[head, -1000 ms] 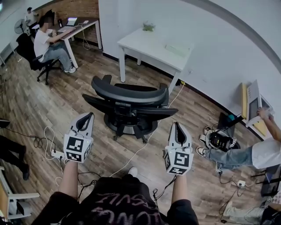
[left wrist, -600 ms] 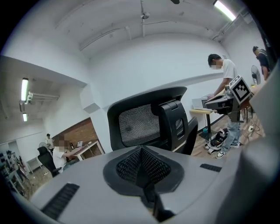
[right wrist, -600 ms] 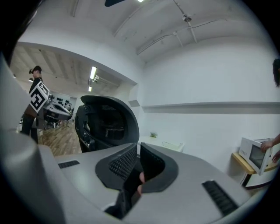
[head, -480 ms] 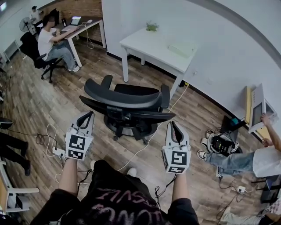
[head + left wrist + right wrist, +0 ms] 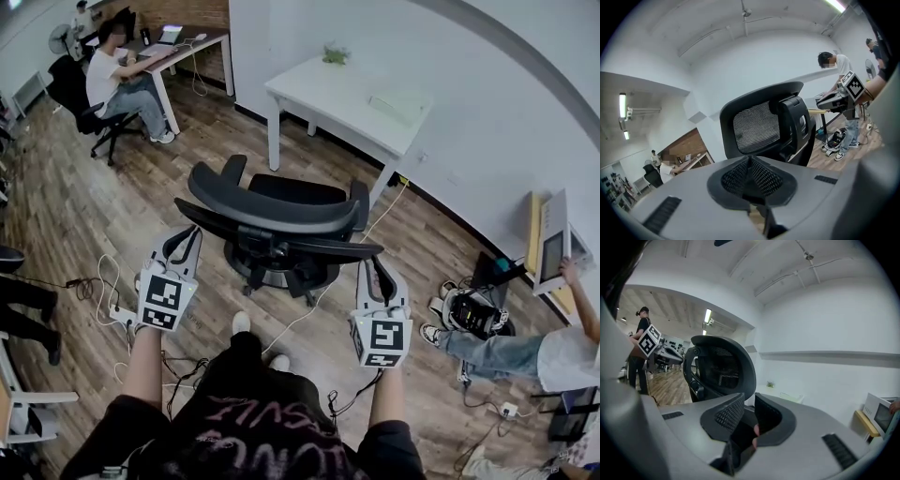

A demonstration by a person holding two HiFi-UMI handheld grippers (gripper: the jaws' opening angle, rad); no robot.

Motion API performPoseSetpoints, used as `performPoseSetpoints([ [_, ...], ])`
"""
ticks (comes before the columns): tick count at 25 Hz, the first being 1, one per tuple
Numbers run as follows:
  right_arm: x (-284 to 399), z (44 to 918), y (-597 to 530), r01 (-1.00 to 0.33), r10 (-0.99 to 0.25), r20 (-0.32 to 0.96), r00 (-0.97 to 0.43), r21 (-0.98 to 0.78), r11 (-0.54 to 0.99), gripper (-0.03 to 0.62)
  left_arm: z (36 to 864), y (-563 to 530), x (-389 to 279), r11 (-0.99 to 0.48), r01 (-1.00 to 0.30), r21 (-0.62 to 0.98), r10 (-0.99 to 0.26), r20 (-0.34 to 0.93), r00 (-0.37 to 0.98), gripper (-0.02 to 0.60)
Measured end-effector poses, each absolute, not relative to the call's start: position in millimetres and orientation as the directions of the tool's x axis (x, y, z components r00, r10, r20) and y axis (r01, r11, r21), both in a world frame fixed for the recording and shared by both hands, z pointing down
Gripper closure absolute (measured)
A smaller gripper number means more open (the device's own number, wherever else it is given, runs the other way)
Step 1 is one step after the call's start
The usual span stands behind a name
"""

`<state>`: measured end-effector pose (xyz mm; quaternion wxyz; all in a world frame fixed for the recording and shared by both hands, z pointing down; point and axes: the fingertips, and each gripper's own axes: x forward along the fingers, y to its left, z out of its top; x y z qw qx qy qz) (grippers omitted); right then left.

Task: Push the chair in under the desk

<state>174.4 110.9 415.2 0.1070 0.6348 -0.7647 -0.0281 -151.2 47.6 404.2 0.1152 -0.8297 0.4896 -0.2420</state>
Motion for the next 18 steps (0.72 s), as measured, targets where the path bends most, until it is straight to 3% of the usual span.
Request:
performPoseSetpoints([
  [2,173,417,110,-0.960,-0.974,0.142,-0.177,0.194,0.203,0.479,406,43,-152,-0.498,-0.751,-0.433,-0.866,0.293,0.405,0.563],
  [11,168,428,109,-0.910,-0.954,0.218,-0.204,0.317,0.267,0.436,421,36,-152,-0.571,-0.637,-0.518,-0.821,0.381,0.425,0.457],
  [18,161,433,104,-0.856,-0.931,0.282,-0.232,0.395,0.333,0.377,427,29,-154,-0.601,-0.535,-0.594,-0.799,0.436,0.414,0.425],
])
